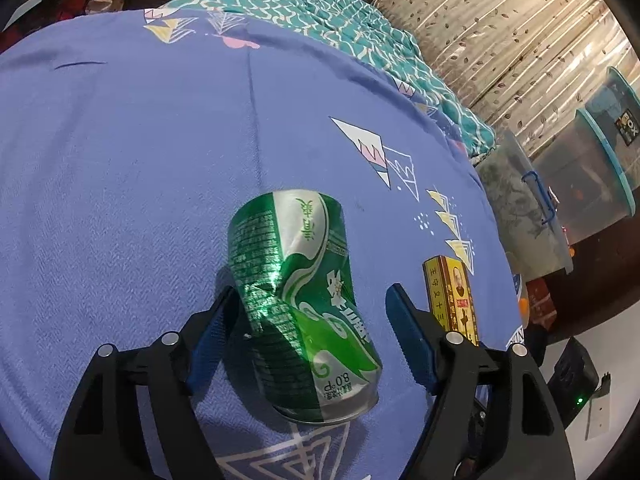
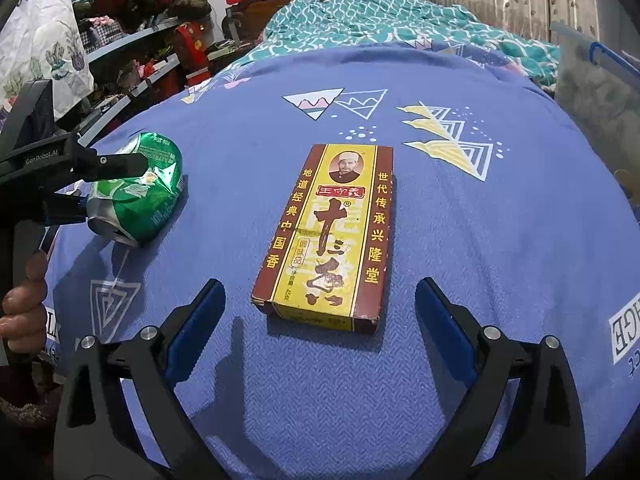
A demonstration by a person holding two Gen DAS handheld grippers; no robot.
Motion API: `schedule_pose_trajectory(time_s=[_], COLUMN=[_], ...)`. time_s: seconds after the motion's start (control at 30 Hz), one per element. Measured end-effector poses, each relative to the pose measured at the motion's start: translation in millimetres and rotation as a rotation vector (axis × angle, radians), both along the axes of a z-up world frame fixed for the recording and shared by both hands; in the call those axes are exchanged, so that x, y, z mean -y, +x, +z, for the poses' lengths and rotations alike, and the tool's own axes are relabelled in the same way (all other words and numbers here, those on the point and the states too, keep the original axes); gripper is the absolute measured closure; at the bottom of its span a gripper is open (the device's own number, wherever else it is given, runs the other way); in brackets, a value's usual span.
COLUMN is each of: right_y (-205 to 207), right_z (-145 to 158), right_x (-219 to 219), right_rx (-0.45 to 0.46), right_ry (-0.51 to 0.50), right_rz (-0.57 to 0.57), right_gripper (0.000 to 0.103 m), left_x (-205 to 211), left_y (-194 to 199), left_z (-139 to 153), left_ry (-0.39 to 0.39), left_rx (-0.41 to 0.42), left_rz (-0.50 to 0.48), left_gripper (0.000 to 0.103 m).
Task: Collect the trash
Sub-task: 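Close the left gripper on the crushed green can while the right gripper grasps the yellow-red box, then carry the can and box over the beige wastebasket and open both grippers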
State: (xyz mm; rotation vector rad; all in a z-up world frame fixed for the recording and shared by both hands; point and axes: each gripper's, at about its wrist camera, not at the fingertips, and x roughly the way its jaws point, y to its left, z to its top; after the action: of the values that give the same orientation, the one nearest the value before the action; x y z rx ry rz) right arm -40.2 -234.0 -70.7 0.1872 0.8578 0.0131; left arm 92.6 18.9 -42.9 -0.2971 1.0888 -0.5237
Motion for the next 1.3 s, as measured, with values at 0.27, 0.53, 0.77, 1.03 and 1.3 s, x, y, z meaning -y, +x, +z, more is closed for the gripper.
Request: schedule_pose_trajectory(time_s=[0.27,0.53,0.77,1.03,1.3], right_y=[0,3,-17,-60,-106], right_z=[2,0,15,19,22], right_x=[7,8,37,125,226], right_rx=[0.007,0.023,0.123,0.187,0.244], right_ry=[0.001,-0.032,0.001,0.042,0.067], right_rz=[-0.030,-0.039,-0.123,-0.333,-0.543], right_gripper=[0.008,0.041,0.041,0.041,0.041], left_x=[9,24,81,206,358], left_y=[-5,-14,-20,-36,-53], left_z=[-6,-7,8,17,16], left_ry=[0.011,0.053,0.061,0.065,0.091], left_rx=[-0.011,0.044,0.075,0.121,0.122], left_rz=[-0.036,-0.079,-0.217,-0.447,-0.677], left_gripper=[0.030,0.048,0.049,0.049,0.049])
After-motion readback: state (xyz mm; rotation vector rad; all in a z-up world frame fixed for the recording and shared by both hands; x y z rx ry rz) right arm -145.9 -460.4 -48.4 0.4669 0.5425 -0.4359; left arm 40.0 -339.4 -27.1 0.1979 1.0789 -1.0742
